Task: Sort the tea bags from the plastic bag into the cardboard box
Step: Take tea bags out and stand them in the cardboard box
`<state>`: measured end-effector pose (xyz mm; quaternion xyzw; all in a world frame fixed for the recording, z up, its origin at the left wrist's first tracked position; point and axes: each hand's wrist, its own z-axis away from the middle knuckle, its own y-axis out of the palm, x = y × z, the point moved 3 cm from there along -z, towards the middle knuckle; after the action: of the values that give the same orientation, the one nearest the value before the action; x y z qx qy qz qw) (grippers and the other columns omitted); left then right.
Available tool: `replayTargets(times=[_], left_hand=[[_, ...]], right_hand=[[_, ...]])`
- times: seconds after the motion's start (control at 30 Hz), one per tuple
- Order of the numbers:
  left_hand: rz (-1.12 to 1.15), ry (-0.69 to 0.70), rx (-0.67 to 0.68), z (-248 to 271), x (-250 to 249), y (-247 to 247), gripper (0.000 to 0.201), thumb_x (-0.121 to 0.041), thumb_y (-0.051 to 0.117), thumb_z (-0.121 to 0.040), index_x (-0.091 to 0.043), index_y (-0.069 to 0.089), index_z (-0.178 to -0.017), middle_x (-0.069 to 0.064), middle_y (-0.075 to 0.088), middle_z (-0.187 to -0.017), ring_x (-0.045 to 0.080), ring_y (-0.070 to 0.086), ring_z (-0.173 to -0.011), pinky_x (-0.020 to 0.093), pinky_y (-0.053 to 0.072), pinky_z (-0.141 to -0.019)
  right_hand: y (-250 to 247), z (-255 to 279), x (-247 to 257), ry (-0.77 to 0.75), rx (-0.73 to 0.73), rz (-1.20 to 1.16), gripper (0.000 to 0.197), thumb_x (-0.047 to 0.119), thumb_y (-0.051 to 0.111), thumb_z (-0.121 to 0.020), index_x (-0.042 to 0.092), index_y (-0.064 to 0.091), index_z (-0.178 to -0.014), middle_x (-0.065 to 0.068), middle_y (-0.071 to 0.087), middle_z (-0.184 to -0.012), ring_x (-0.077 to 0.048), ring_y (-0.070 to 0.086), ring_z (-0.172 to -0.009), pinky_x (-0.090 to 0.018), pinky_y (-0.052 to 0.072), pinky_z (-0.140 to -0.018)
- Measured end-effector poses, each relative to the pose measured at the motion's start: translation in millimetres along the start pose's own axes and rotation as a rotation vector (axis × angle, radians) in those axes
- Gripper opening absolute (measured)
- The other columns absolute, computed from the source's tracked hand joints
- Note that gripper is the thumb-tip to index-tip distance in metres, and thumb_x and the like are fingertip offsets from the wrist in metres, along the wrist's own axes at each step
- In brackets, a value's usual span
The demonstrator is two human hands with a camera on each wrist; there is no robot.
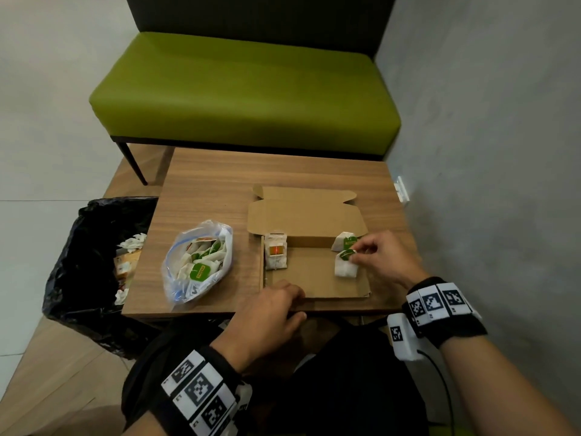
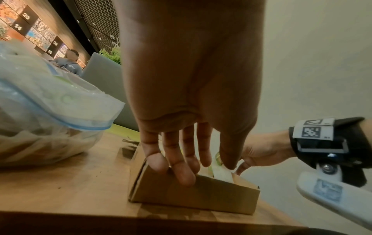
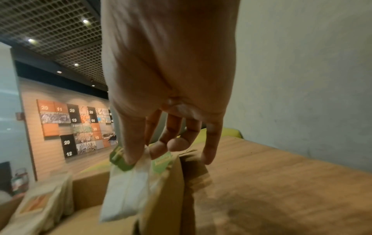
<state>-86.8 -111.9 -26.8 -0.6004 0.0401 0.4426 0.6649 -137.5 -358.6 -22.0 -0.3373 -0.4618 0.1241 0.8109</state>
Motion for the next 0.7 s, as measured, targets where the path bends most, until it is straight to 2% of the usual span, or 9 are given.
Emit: replayTargets(times=[0.07, 0.13, 0.2, 0.27, 0.33, 0.43, 0.6, 0.7], left_hand=[[-0.004, 0.007, 0.001, -1, 1, 0, 0.033, -0.041, 0.058, -0.094, -0.032, 0.055, -0.126, -0.012, 0.055, -0.12, 0.008, 0.055, -0.106, 0.033, 0.052, -0.091], [-0.004, 0.011, 0.003, -2, 1, 0, 0.032, -0.041, 0.058, -0.094, -0.032, 0.055, -0.125, -0.012, 0.055, -0.12, 0.007, 0.056, -0.105, 0.032, 0.052, -0.091], [0.001, 0.013, 0.008, -3, 2, -1, 0.032, -0.041, 0.058, -0.094, -0.032, 0.055, -0.125, -0.013, 0.054, -0.12, 0.008, 0.056, -0.105, 0.031, 0.052, -0.09], [0.004, 0.021, 0.01, -4, 2, -1, 0.031, -0.04, 0.057, -0.095, -0.032, 0.056, -0.124, -0.012, 0.054, -0.119, 0.007, 0.056, -0.104, 0.029, 0.051, -0.09], [0.007, 0.03, 0.008, -4, 3, -1, 0.03, -0.04, 0.058, -0.094, -0.032, 0.056, -0.123, -0.012, 0.054, -0.119, 0.007, 0.056, -0.104, 0.03, 0.051, -0.089], [0.009, 0.039, 0.008, -5, 3, -2, 0.029, -0.039, 0.058, -0.094, -0.032, 0.057, -0.123, -0.012, 0.055, -0.119, 0.007, 0.056, -0.104, 0.029, 0.051, -0.089], [0.001, 0.04, 0.005, -5, 2, -4, 0.03, -0.039, 0.057, -0.095, -0.03, 0.057, -0.124, -0.012, 0.055, -0.121, 0.006, 0.055, -0.104, 0.019, 0.043, -0.082], [0.002, 0.042, 0.007, -5, 1, -4, 0.032, -0.039, 0.057, -0.095, -0.03, 0.056, -0.126, -0.012, 0.055, -0.122, 0.007, 0.056, -0.105, 0.021, 0.046, -0.083]], right_hand=[[4, -6, -3, 0.025, -0.041, 0.098, 0.011, 0.017, 0.073, -0.088, 0.024, 0.075, -0.096, 0.007, 0.07, -0.091, -0.008, 0.062, -0.087, -0.028, 0.052, -0.079], [6, -13, -4, 0.013, -0.112, 0.25, 0.015, 0.022, 0.074, -0.087, 0.024, 0.075, -0.102, 0.01, 0.067, -0.087, -0.007, 0.06, -0.083, -0.03, 0.053, -0.078], [5, -16, 0, -0.033, -0.175, 0.371, 0.016, 0.026, 0.075, -0.086, 0.026, 0.074, -0.101, 0.013, 0.064, -0.082, -0.008, 0.06, -0.081, -0.032, 0.053, -0.077], [4, -18, 4, -0.075, -0.227, 0.442, 0.014, 0.029, 0.076, -0.084, 0.028, 0.072, -0.098, 0.015, 0.06, -0.079, -0.01, 0.058, -0.083, -0.039, 0.052, -0.085], [5, -18, 7, -0.093, -0.262, 0.502, 0.014, 0.032, 0.076, -0.084, 0.029, 0.071, -0.096, 0.016, 0.056, -0.077, -0.011, 0.054, -0.085, -0.039, 0.047, -0.09], [2, -15, 10, -0.107, -0.323, 0.495, 0.011, 0.036, 0.075, -0.083, 0.032, 0.07, -0.093, 0.014, 0.063, -0.08, -0.012, 0.058, -0.087, -0.038, 0.046, -0.09], [2, -15, 10, -0.082, -0.34, 0.464, 0.008, 0.033, 0.072, -0.087, 0.03, 0.072, -0.094, 0.011, 0.067, -0.081, -0.012, 0.061, -0.082, -0.041, 0.051, -0.088], [2, -16, 8, -0.057, -0.363, 0.461, 0.008, 0.03, 0.072, -0.088, 0.028, 0.072, -0.097, 0.01, 0.067, -0.082, -0.013, 0.061, -0.082, -0.043, 0.052, -0.088]])
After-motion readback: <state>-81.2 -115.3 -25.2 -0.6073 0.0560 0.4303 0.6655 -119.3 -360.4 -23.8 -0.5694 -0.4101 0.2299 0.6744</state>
